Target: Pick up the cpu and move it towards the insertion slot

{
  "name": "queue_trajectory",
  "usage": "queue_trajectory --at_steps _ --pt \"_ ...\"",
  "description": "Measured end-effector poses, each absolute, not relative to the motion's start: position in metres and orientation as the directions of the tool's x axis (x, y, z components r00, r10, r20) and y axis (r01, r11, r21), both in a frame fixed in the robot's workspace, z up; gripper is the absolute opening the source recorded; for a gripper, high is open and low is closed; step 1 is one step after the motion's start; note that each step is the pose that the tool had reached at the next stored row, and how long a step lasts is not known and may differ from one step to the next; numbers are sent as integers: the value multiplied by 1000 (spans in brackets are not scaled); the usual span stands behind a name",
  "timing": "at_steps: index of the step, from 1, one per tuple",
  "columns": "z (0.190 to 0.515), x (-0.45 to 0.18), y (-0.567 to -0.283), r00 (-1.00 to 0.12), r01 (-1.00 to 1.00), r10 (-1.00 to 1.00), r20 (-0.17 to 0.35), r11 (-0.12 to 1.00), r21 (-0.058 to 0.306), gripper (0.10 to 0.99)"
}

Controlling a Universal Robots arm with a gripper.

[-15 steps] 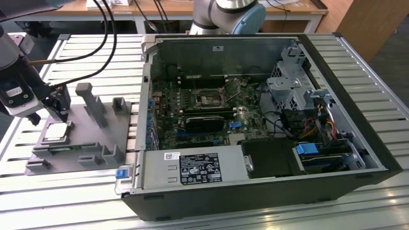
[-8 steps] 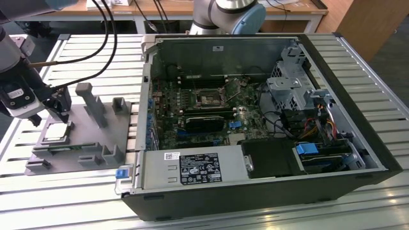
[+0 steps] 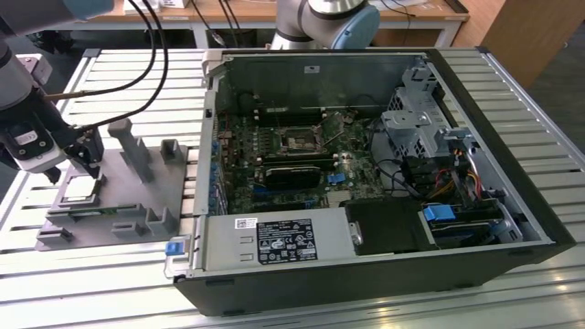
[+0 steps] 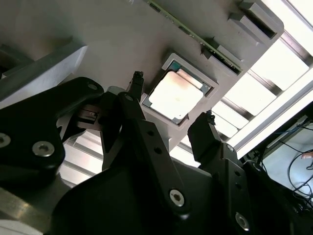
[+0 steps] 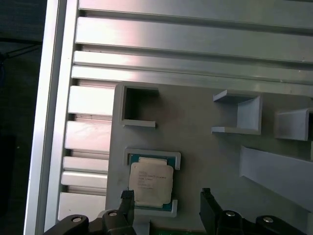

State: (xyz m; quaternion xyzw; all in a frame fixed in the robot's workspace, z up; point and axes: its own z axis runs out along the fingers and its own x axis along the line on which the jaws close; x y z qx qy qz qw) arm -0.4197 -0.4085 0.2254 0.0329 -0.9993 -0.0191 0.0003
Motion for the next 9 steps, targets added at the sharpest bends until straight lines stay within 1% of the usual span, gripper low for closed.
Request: queue_trajectory --at_steps 9 --pt "218 -426 -409 -998 -68 -68 -1 997 38 647"
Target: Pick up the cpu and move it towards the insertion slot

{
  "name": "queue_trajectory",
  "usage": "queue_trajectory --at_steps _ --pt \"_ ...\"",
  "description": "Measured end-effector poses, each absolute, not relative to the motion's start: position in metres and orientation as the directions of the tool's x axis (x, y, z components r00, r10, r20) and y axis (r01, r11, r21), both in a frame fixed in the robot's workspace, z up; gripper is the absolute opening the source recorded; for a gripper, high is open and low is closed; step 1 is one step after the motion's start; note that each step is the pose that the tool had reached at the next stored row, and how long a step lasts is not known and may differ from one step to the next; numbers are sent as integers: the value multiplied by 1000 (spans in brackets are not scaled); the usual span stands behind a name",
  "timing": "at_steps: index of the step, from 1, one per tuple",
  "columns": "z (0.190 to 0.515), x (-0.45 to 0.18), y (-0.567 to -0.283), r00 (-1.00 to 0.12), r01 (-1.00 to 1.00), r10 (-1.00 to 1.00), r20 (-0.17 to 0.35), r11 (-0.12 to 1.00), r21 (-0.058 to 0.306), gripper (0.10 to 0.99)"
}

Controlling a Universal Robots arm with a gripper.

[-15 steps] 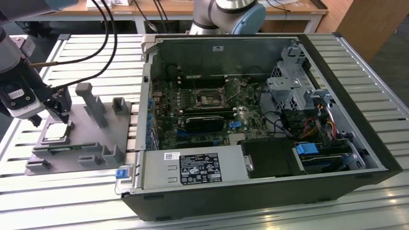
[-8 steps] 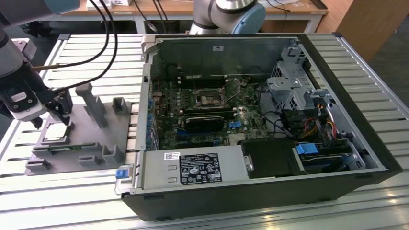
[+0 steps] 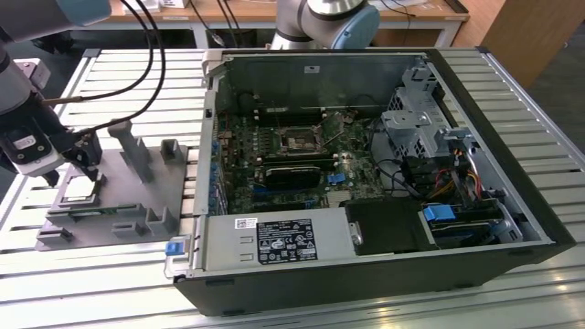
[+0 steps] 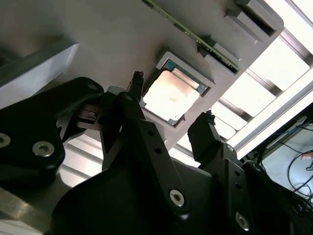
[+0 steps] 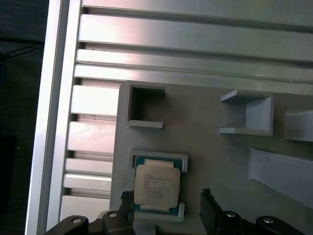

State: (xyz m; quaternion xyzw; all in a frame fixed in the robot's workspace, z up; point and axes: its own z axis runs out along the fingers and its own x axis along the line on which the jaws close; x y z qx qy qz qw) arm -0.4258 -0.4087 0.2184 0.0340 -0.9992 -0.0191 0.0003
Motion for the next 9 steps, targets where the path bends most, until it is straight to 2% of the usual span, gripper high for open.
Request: queue_trajectory --at_steps 3,4,9 --pt "214 -426 -409 -998 -68 -68 -1 997 38 655" --pt "213 -427 -409 -998 -68 -68 -1 997 38 718" --pt "205 -428 -409 -998 -67 -67 -1 997 37 718"
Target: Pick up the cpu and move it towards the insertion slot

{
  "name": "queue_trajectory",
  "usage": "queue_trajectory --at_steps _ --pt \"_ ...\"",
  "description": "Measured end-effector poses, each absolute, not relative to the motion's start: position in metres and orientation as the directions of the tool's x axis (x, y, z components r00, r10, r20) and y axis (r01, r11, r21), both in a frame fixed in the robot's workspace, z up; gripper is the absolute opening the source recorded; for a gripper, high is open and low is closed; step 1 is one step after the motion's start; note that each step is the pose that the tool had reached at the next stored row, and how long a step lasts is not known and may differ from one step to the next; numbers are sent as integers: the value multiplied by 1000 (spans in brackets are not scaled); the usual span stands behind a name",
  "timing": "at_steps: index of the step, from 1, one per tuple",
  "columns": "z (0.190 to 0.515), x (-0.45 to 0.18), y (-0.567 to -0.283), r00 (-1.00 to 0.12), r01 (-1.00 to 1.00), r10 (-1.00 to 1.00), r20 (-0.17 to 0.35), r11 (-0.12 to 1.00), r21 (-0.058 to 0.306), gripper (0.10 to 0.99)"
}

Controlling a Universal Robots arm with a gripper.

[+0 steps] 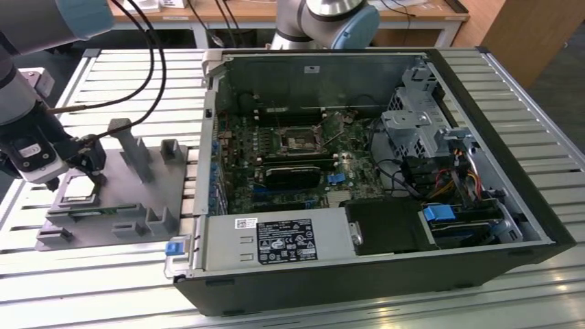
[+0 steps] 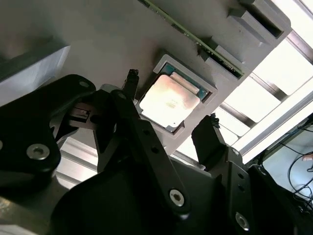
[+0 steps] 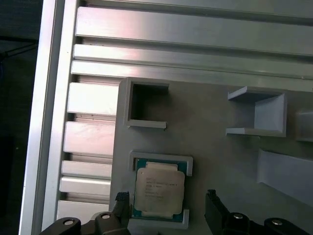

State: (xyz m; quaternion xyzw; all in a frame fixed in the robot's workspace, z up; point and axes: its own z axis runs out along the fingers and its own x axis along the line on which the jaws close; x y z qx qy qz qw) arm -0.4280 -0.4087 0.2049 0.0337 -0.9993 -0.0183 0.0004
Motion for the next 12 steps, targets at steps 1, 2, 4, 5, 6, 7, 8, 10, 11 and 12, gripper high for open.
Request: queue_trajectory --at_steps 1,2,4,5,6,7,8,10,11,12 --pt "204 -428 -409 -998 -67 -67 -1 997 37 718" --pt "203 -428 -408 -998 -67 -67 -1 997 37 718" --pt "201 -428 -408 -998 -67 -67 -1 997 37 718" --pt "200 -429 -408 -998 -66 -66 0 997 37 718" --pt "199 -429 -408 -998 -66 -66 -1 997 37 718" --pt "198 -429 -408 -998 -66 -66 -1 997 37 718" --pt "197 -429 -408 -998 -66 -66 -1 997 37 718" --pt "195 -429 -408 -998 -65 -65 -1 997 37 718" --pt "194 -430 -408 -998 -65 -65 -1 997 37 718" --pt "193 -430 -408 -998 -65 -65 -1 997 37 718"
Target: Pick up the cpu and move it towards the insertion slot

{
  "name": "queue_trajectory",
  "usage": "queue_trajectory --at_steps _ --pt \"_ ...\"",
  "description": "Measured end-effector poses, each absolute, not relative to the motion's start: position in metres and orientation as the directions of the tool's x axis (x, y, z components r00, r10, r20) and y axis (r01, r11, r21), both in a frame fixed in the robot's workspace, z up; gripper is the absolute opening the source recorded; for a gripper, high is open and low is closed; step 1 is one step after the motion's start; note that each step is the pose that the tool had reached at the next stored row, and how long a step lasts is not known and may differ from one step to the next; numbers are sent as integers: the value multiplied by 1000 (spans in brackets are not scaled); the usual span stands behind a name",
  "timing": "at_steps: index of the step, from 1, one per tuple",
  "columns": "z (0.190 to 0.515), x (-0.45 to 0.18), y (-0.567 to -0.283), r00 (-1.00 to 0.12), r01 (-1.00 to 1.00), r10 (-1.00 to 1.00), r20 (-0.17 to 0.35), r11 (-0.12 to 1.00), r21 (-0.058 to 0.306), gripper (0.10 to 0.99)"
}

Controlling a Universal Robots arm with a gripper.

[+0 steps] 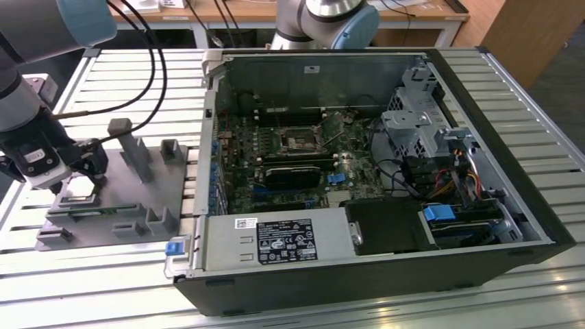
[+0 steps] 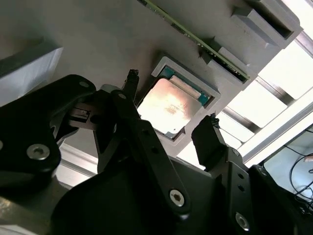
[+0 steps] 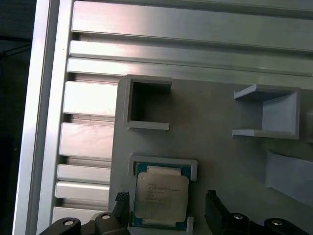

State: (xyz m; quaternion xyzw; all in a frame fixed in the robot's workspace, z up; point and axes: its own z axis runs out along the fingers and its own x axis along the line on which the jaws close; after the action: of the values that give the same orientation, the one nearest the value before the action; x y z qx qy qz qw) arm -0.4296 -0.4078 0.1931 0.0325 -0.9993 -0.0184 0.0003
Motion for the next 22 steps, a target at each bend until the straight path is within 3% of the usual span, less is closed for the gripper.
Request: queue_trajectory --at_steps 8,9,22 --pt "189 -431 -407 -998 -59 -59 -1 998 37 702" --pt "188 -431 -407 -998 -58 -58 -1 998 37 635" --pt "184 -433 -404 -999 -53 -53 0 998 36 620"
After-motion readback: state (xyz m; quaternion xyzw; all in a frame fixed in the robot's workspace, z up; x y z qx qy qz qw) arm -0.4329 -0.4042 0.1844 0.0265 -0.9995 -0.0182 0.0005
